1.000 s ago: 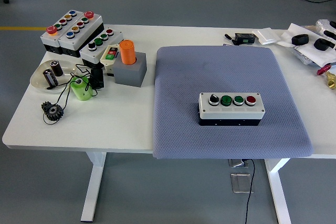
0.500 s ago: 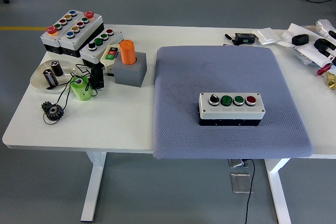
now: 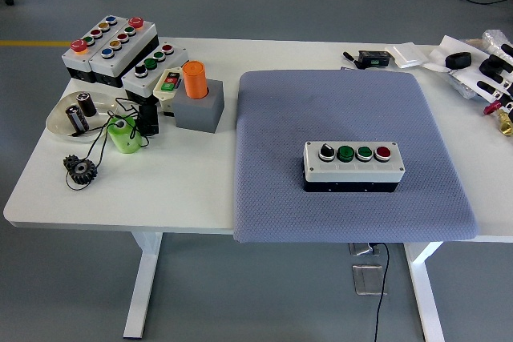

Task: Pick up the button,place it on the desk,press the button,press the button

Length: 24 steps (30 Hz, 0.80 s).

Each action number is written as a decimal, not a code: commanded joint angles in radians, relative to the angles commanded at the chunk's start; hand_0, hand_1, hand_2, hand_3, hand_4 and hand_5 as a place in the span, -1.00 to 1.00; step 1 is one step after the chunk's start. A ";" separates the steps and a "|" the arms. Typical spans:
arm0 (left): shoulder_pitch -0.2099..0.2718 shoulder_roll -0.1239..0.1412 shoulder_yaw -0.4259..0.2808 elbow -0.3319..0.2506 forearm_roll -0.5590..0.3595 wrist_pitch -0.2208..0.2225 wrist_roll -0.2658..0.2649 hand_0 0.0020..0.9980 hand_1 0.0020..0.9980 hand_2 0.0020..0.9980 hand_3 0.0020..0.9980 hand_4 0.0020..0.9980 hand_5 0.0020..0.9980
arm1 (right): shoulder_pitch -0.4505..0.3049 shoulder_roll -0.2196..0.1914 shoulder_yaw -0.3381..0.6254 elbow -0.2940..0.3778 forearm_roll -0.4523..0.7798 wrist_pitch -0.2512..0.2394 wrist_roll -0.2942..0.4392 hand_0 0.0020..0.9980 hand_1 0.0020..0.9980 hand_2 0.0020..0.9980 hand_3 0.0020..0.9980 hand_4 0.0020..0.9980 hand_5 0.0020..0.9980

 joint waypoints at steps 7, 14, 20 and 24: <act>0.002 -0.002 -0.018 0.000 0.018 0.002 0.003 0.30 0.41 0.40 0.01 -0.36 1.00 | 0.000 0.002 -0.008 0.001 -0.010 0.009 -0.012 0.64 0.55 0.63 0.62 0.21 0.26; 0.005 -0.002 -0.020 0.000 0.026 0.002 0.005 0.30 0.41 0.40 0.01 -0.36 1.00 | -0.003 0.003 -0.010 -0.002 -0.011 0.004 -0.010 0.63 0.55 0.63 0.62 0.20 0.25; 0.007 -0.002 -0.026 0.000 0.035 0.001 0.008 0.30 0.41 0.40 0.01 -0.36 1.00 | -0.004 0.001 -0.015 -0.001 -0.018 -0.002 -0.007 0.63 0.55 0.63 0.62 0.20 0.24; 0.009 -0.002 -0.028 0.000 0.038 0.002 0.008 0.30 0.41 0.40 0.01 -0.36 1.00 | -0.003 0.002 -0.018 -0.001 -0.019 -0.008 -0.003 0.62 0.53 0.63 0.64 0.16 0.22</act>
